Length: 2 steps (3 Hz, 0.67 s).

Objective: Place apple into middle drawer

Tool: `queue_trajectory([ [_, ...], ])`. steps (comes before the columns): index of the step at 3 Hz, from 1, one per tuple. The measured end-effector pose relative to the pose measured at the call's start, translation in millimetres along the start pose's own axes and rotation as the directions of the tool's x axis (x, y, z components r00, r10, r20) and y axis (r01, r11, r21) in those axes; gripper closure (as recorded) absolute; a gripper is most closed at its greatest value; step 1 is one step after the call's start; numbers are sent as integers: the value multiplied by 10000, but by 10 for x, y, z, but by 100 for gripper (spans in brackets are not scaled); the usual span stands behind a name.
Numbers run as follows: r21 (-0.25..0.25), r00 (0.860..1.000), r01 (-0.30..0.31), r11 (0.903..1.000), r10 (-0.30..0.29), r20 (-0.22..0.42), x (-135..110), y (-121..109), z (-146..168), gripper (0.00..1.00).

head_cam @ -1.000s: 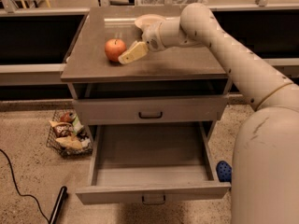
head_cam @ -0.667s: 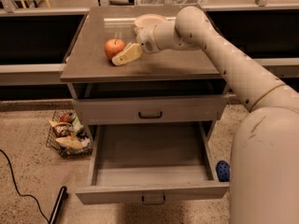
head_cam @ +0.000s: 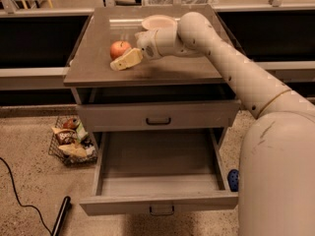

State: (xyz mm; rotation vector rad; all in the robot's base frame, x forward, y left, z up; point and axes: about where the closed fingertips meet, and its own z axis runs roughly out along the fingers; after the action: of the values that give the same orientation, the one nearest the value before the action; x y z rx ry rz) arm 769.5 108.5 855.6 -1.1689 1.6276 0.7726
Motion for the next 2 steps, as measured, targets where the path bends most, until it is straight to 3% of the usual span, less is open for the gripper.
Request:
queue_trajectory([
  [1,39,9998,-190,9998,190,-21,37,7,96,0],
  [2,135,9996,-286,9995,287,-67,81,-6,178,19],
])
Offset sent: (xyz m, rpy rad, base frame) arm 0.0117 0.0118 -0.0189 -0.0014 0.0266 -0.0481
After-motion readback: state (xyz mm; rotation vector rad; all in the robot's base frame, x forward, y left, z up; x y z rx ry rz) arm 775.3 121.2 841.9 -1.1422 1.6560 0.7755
